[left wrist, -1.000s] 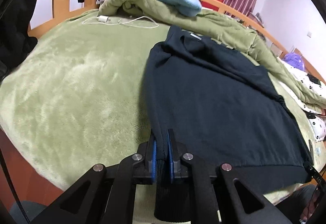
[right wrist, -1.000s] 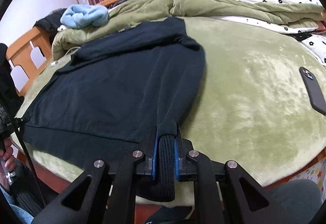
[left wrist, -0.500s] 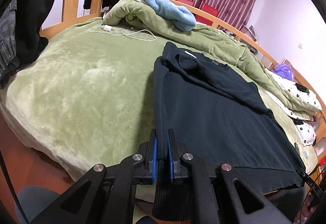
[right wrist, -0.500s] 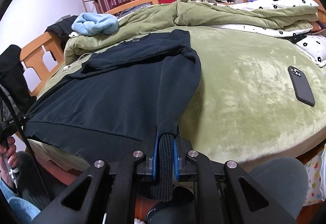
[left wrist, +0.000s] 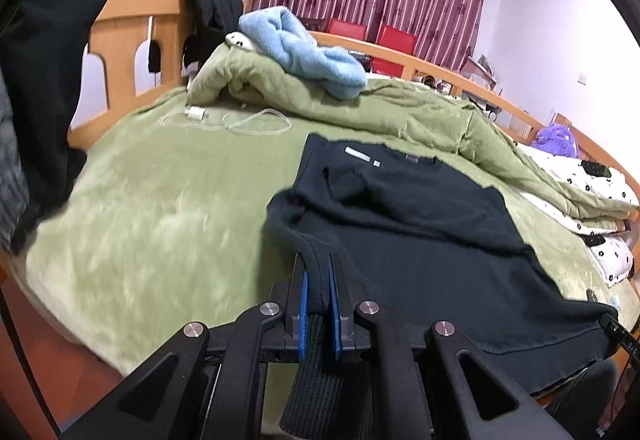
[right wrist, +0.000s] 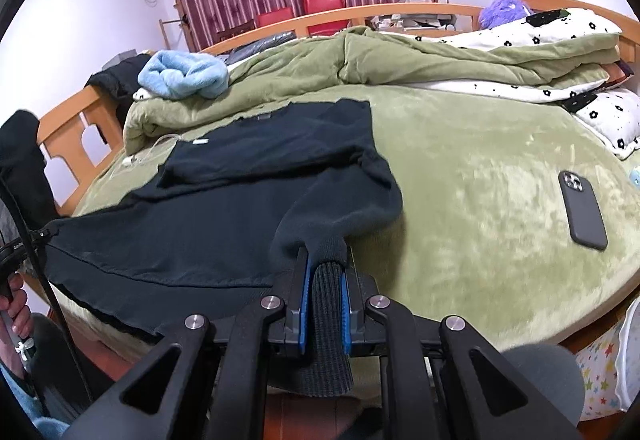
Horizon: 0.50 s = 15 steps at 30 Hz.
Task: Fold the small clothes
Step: 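Grasp the hem with the right tool while the left tool grasps the hem beside it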
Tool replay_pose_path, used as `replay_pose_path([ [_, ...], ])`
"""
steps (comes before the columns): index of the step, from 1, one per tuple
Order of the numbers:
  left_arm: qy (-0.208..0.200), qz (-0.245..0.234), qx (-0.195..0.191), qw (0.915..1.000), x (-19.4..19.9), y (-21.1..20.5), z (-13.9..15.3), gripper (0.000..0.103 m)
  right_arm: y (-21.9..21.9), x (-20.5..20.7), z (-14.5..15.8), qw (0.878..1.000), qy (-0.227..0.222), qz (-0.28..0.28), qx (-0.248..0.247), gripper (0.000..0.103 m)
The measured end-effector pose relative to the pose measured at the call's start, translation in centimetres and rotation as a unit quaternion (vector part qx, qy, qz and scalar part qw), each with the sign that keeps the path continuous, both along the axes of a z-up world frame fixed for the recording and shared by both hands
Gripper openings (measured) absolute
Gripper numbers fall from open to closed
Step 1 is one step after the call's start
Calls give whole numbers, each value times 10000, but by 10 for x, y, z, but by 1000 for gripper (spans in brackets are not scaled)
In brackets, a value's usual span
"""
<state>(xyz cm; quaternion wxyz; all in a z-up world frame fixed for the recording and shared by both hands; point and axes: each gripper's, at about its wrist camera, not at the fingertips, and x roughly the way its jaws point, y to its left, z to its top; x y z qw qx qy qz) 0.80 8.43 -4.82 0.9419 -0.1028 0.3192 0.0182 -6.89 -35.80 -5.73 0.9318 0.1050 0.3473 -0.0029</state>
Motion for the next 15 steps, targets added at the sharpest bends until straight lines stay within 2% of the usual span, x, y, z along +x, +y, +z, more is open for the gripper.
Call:
replay_pose_path([
  [6,-83,48,-23,10000,41,-5,25,10,-8,35,28,9998,-154,-125,69,13],
  [15,-69,78,-5,9999,107,-13,38,10,-19,101,52,9990,-307,-267,169,13],
])
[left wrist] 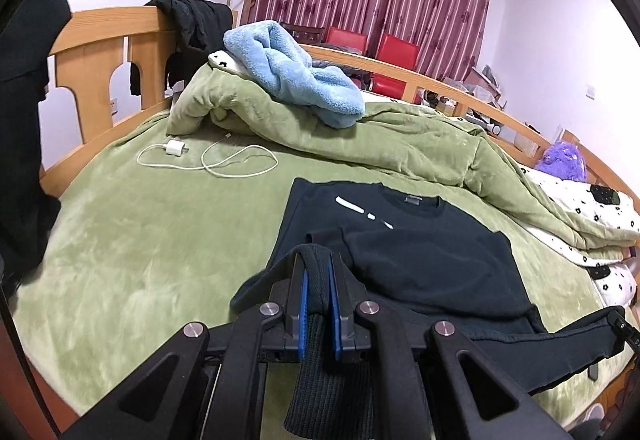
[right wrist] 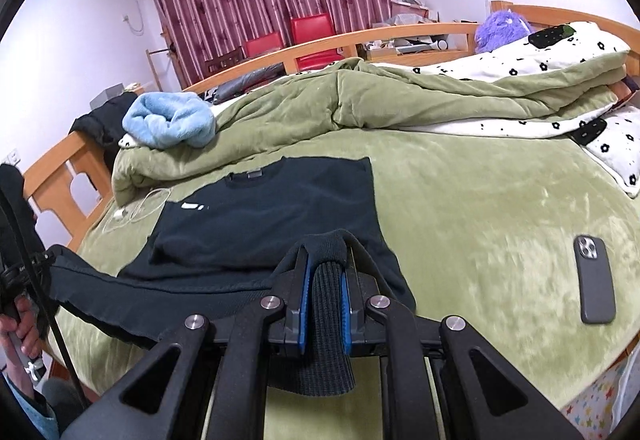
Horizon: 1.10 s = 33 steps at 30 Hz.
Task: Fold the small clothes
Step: 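Grasp the hem with the right tool while the left tool grasps the hem beside it, then fold the hem up toward the collar with both tools and release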
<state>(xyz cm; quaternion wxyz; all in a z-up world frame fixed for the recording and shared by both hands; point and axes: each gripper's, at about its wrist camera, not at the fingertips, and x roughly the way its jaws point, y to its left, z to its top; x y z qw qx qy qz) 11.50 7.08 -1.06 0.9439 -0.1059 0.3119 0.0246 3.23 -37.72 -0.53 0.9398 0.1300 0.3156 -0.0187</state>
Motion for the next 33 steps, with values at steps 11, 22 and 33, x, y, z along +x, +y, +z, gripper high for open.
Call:
replay_pose_path([
  [11,22,124,26,9999,78,1,-8,10,-1,93,5,9999,-117,65,-22,13],
  [22,118,140,166,9997,169,-8,-28,10,-12,191,-15,9998,-160,81,-56,13],
  [33,443,43,384,9983,234,-14,-81,10,-14,264,-69,9995,116,94,-290,13],
])
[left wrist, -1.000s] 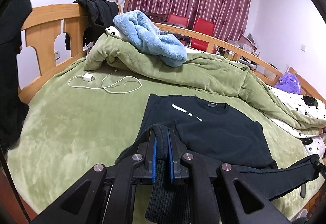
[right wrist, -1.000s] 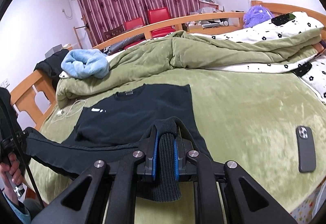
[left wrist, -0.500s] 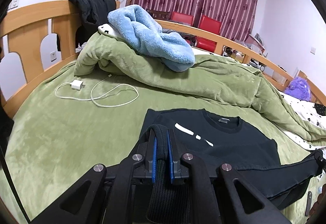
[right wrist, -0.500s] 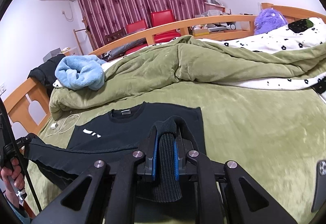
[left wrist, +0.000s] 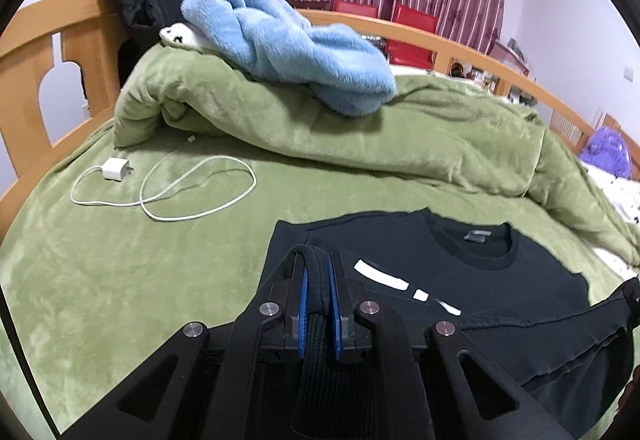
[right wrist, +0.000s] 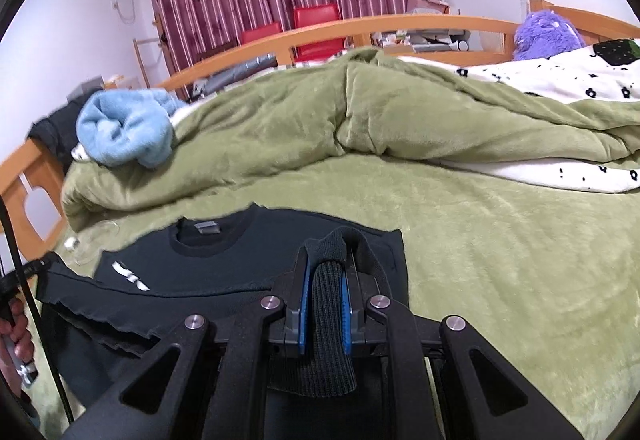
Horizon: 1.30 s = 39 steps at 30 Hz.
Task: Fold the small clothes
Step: 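Fold the hem up toward the collar with both tools and release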
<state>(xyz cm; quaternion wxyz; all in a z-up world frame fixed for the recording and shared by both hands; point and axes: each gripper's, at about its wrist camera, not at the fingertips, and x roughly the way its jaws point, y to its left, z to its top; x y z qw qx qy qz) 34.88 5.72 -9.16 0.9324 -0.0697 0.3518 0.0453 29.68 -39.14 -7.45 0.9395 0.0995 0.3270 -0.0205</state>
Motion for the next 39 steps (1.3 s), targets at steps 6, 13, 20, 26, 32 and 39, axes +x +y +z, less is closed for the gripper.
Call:
replay_pose_path([
  [6,212,-75,272,9994,12,-7,-25,12,4,20,-37,9985,413,-66,-363,14],
  [13,400,-94,381,9984,7,-7,-40,21,-3,21,-63,9940,986,38,-465,27],
  [20,281,-36,364,9989,-16,-6,-25,64,-9,-19,-30,9942,911,76,-559,42],
  [26,166,-110,383,9991,-41,-10,-14,66,-11,-37,-10,9956,831,9,-435,42],
  [32,247,-224,443,9985,-63,-15,-19,66,9,-45,-24,9930,1085,299,-363,42],
  [39,486,-359,440,9972,-76,-5,-38,66,34,-43,-54,9838,1583,749,-393,33],
])
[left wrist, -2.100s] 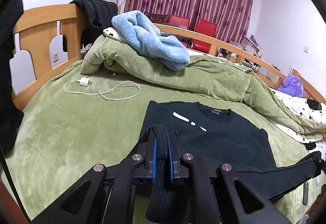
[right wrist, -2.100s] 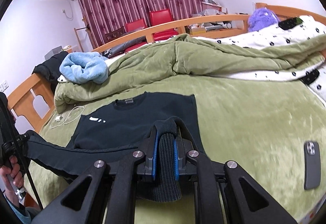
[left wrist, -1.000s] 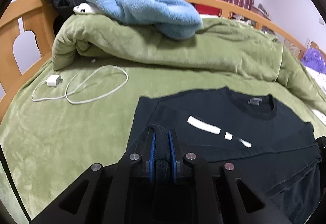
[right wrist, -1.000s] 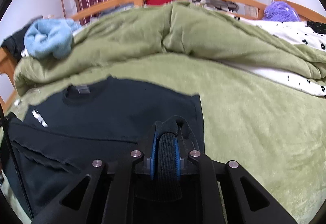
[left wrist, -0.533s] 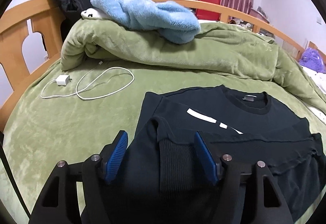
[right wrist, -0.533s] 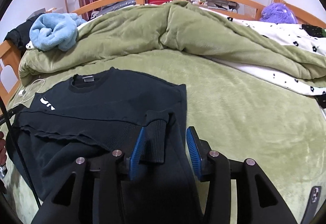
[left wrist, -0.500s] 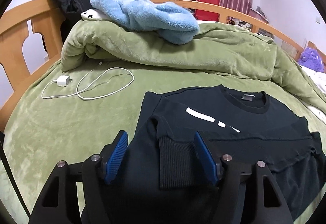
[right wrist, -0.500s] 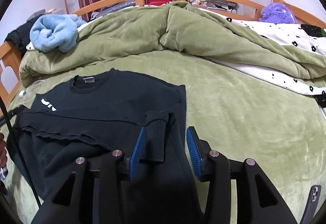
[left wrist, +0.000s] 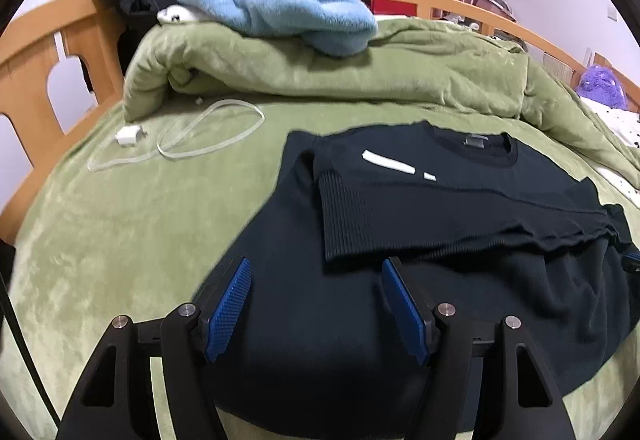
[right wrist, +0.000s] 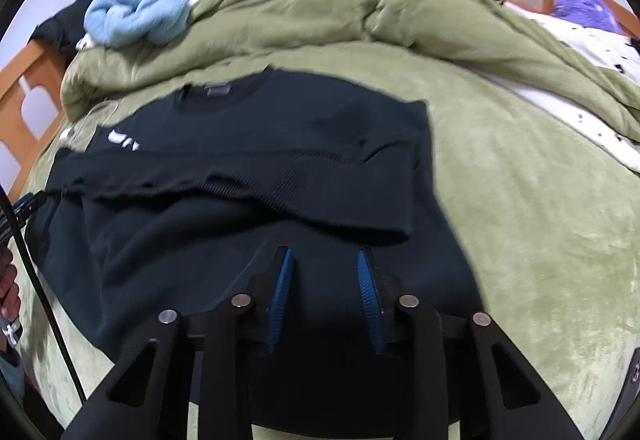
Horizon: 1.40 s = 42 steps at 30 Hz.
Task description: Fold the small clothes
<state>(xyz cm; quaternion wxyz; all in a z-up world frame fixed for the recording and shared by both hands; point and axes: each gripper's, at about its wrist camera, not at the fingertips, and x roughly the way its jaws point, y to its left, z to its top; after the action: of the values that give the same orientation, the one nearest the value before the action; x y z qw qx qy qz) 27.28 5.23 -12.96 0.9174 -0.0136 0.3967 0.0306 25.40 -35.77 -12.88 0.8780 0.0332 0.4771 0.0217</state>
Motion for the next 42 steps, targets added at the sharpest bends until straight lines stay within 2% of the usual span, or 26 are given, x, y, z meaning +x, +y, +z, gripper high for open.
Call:
replay_pose_path([
  [5,233,-195,-144,9994,11,-2,-11,66,4,5,-13,10000,98,-15,8,33],
  [10,382,-238,185,9988,28,-16,-24,66,3,19,-19,9999,89,-65,-45,33],
  [13,301,-247,106,9992,34,-17,-21,66,1,32,-20,9999,110,-79,-73,33],
  [19,-5,-224,-108,9997,51,-11,-4,66,-6,58,-6,9997,-130,-211,-86,33],
  [24,-45,-63,-280,9996,77,-6,3,66,-18,85,3,9982,-314,-500,-39,33],
  [29,-213,1,-323,9993,82,-1,1,66,-36,84,9,9943,-671,-824,37,33],
  [34,-34,203,-653,9977,91,7,-3,66,-39,87,1,9952,-497,-837,-17,33],
  [42,49,217,-426,9988,77,-1,2,66,-28,71,-5,9973,-213,-655,-267,33],
])
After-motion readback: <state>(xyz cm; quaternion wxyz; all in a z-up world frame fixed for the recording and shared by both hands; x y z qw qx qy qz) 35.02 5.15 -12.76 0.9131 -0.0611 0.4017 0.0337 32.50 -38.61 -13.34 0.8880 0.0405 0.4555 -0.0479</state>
